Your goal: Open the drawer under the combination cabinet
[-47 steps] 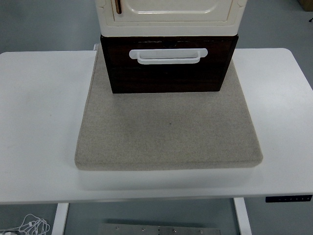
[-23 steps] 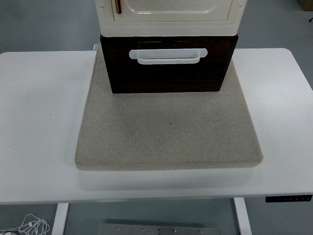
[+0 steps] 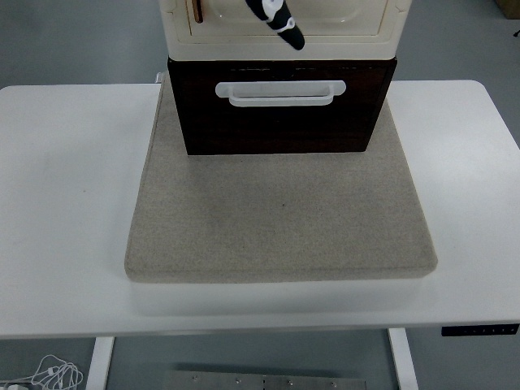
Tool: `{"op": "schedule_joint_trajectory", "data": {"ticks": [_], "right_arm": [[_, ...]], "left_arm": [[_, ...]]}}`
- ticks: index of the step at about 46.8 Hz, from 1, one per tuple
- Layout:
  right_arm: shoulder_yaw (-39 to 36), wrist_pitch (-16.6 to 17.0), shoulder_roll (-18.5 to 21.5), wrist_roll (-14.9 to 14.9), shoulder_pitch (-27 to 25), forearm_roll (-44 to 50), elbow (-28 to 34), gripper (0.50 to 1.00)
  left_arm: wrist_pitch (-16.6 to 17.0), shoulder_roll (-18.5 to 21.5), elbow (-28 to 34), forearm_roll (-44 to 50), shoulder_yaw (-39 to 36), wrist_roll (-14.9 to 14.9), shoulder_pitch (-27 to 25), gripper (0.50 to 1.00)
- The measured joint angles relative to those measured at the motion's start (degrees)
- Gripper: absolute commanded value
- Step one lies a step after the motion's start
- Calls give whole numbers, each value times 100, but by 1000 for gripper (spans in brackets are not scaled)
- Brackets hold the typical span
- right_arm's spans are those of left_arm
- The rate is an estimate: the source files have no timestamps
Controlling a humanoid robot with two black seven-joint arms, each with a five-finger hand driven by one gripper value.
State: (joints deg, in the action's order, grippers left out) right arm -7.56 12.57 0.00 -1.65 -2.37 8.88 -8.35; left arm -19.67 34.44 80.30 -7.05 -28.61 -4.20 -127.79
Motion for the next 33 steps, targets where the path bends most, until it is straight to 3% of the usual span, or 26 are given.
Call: {"op": "schedule_joint_trajectory", "data": {"ticks": [13,21,33], "right_arm": [[0,0,0,-2,-1,0,0,926],[0,0,0,-1,0,0,0,926],[0,0,0,1,1,0,0,926]], "left_arm": [[-28,-49,116,59,-285,724,96,1000],[142,-229,116,169,-284,1390,301,1000],[482,-579,79,240,-274,1834,543,1000]]}}
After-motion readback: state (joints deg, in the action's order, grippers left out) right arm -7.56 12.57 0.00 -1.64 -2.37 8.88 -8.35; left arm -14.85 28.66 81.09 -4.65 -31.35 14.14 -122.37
